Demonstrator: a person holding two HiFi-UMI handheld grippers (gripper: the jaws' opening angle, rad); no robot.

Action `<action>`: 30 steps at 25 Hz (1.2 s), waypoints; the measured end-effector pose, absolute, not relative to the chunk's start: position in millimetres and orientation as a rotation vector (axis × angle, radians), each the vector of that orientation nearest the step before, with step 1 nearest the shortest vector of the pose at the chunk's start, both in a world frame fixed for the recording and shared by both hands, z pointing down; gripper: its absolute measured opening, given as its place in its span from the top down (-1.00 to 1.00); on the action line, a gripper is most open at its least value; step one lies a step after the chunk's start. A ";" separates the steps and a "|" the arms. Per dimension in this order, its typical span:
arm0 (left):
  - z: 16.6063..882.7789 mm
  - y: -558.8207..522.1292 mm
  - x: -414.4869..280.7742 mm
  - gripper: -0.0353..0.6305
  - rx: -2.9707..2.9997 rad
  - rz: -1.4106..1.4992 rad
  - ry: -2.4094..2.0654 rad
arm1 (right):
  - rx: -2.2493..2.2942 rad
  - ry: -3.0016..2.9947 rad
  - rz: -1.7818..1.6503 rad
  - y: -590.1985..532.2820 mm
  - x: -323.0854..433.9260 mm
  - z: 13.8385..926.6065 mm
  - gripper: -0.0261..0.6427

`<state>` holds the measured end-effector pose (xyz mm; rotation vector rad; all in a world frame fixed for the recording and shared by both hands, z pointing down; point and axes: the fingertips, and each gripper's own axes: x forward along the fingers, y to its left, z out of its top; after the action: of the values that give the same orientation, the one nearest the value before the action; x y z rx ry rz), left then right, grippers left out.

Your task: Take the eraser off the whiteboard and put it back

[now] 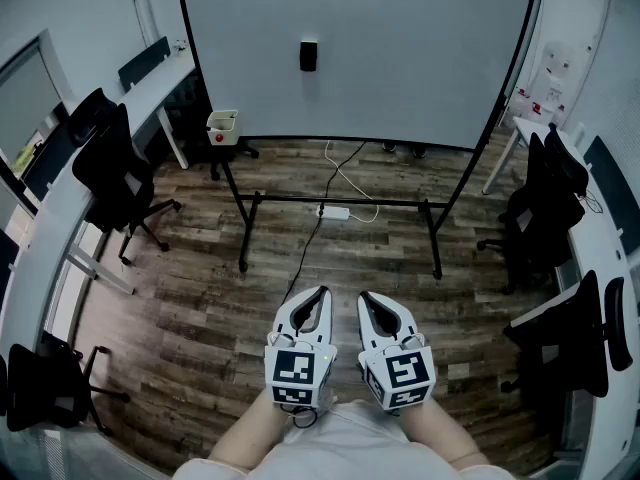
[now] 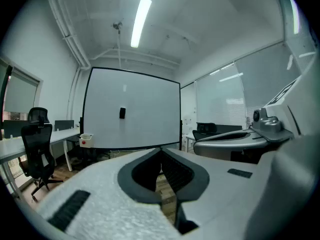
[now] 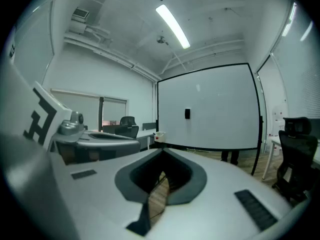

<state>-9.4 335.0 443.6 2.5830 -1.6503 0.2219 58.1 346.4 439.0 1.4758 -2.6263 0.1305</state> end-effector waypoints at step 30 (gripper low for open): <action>474.8 292.2 -116.3 0.84 2.478 0.165 -1.604 | 1.491 -2.597 0.333 296.9 -28.3 478.5 0.84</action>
<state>-116.3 292.2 474.8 2.4784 -1.6037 0.1653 -28.3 296.9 478.5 1.4907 -2.5972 0.3328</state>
